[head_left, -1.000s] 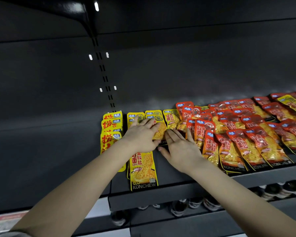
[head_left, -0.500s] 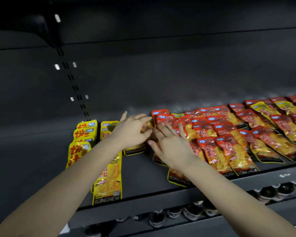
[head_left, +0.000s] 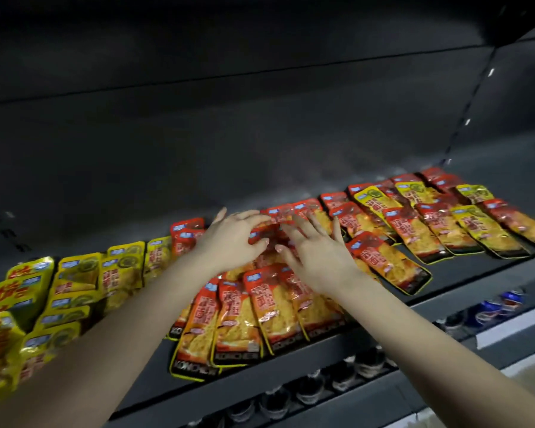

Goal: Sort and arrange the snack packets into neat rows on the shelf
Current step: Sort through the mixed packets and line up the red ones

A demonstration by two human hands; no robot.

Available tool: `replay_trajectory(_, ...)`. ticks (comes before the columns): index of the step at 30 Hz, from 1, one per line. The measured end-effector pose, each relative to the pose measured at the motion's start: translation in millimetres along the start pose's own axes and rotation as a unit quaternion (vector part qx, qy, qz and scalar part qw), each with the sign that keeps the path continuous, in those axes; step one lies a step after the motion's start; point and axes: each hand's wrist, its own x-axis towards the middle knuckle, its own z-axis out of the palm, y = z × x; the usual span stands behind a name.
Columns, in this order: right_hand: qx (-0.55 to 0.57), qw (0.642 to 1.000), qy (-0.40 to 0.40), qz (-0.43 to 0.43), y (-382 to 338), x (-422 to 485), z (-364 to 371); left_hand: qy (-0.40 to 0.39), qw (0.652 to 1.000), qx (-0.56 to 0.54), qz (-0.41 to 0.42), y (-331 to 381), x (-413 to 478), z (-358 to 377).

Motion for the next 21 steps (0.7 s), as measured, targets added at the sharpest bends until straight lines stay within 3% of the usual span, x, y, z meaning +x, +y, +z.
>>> replay_trajectory(21, 0.011, 0.999, -0.013, 0.033, 189, -5, -20, -0.001, 0.997, -0.07, 0.026, 142, 123, 65)
